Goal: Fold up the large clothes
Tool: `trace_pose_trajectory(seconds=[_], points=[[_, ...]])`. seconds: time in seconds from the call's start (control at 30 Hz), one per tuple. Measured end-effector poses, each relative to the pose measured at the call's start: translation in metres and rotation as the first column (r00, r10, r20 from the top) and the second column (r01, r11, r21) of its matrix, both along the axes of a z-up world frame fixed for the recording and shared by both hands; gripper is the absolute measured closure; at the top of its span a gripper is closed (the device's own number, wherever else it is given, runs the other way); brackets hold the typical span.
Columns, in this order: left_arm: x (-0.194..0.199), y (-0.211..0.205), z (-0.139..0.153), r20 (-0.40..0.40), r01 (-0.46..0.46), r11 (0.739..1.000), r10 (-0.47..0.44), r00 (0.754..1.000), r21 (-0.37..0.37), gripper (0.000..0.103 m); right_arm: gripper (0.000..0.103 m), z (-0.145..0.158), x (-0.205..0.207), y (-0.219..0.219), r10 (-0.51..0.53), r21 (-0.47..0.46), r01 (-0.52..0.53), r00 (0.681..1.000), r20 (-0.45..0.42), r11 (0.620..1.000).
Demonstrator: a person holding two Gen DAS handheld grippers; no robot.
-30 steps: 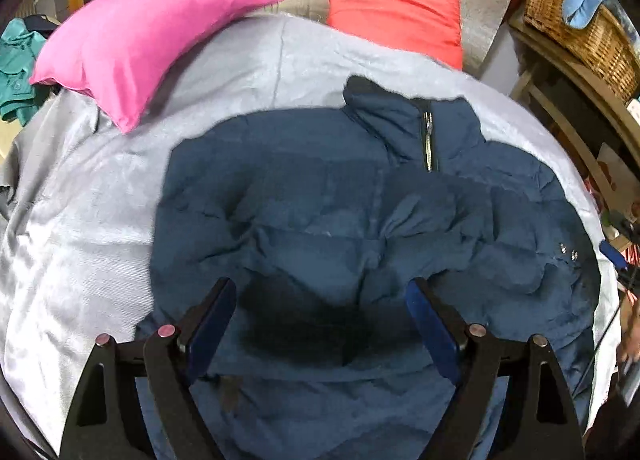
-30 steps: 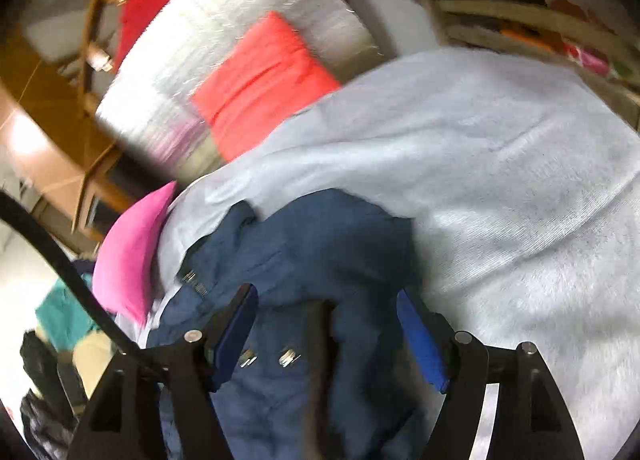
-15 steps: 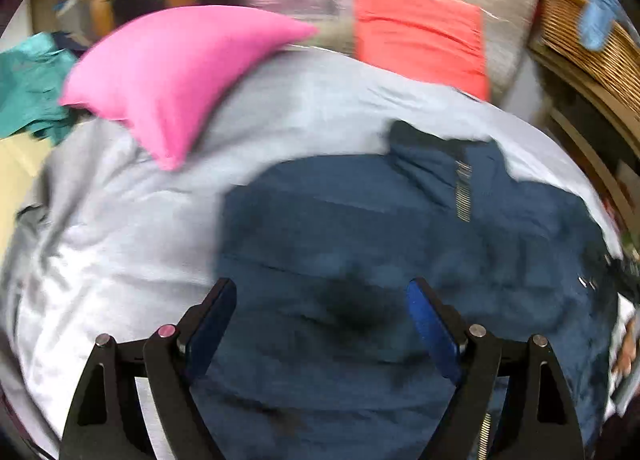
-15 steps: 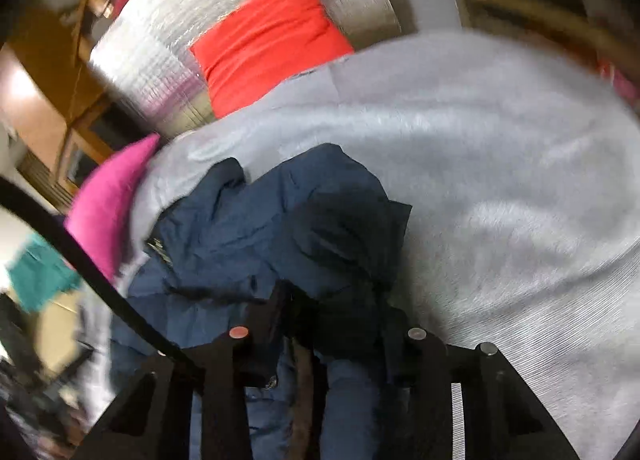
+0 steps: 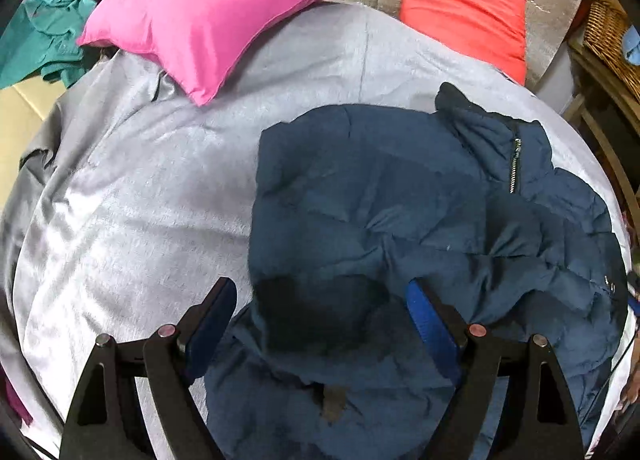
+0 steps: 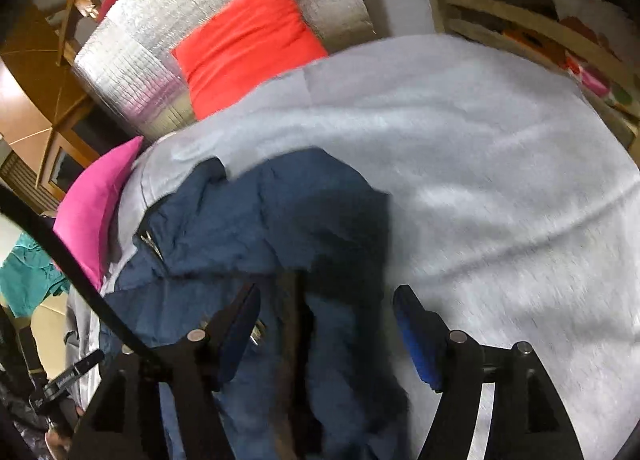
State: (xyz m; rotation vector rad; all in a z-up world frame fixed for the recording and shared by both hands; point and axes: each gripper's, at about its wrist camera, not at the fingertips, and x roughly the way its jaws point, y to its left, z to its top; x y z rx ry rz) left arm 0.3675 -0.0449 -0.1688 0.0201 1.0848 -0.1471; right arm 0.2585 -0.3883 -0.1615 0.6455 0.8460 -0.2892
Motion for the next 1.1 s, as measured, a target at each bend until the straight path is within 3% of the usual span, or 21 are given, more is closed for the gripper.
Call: trace_pose_trajectory(seconds=[0.2,0.27,0.3,0.37,0.47,0.5,0.57,0.67,0.77,0.87,0.93,1.0,1.1], points=[[-0.007,0.017,-0.016,-0.054,-0.015,1.000,0.015,0.998,-0.002,0.016,0.030,-0.029,-0.022,0.003,0.065,0.173,-0.062,0.998,-0.013,0.983],[-0.008,0.014,-0.027,-0.096,0.016,1.000,-0.018,0.995,-0.023,0.016,0.036,-0.034,-0.021,0.015,0.088,0.147,-0.084,0.996,-0.026,0.986],[-0.011,0.014,-0.029,-0.095,0.018,1.000,-0.020,0.995,-0.020,0.016,0.050,-0.034,-0.022,0.021,0.092,0.130,-0.088,0.995,-0.025,0.988],[-0.013,0.012,-0.028,-0.090,0.038,0.999,-0.040,0.995,-0.027,0.016,0.065,-0.023,-0.026,0.031,0.084,0.076,-0.084,0.996,0.003,0.994],[-0.020,0.014,-0.022,-0.077,0.056,0.995,-0.063,0.995,-0.086,0.016,0.067,-0.004,-0.034,0.042,0.085,-0.019,-0.084,0.995,0.059,0.996],[-0.022,0.013,-0.023,-0.073,0.063,0.995,-0.068,0.995,-0.071,0.016,0.067,-0.006,-0.035,0.044,0.084,-0.030,-0.082,0.995,0.052,0.996],[-0.024,0.011,-0.030,-0.084,0.059,0.998,-0.059,0.995,0.005,0.015,0.066,-0.027,-0.027,0.041,0.076,-0.006,-0.077,0.996,-0.040,0.997],[-0.027,0.018,-0.029,-0.098,0.043,0.999,-0.044,0.994,-0.009,0.014,0.061,-0.021,-0.032,0.040,0.050,0.026,-0.049,0.998,-0.035,0.998],[-0.040,0.019,-0.013,-0.034,0.028,0.999,-0.027,0.999,0.032,0.014,0.049,-0.003,-0.046,0.039,0.024,0.017,-0.025,1.000,0.018,1.000],[-0.057,0.010,0.005,0.041,0.049,0.998,-0.050,0.998,0.026,0.015,0.049,0.016,-0.063,0.046,0.017,0.003,-0.017,0.995,0.101,1.000],[-0.070,-0.003,0.017,0.089,0.101,0.995,-0.099,0.991,-0.014,0.015,0.053,0.026,-0.066,0.058,0.055,-0.003,-0.055,0.986,0.154,0.998],[-0.077,-0.017,0.022,0.122,0.133,0.991,-0.129,0.984,-0.027,0.015,0.066,0.032,-0.062,0.081,0.134,-0.037,-0.130,0.974,0.183,0.991],[-0.082,-0.041,0.019,0.150,0.183,0.983,-0.180,0.972,-0.007,0.015,0.066,0.026,-0.049,0.112,0.216,-0.079,-0.206,0.964,0.155,0.975]])
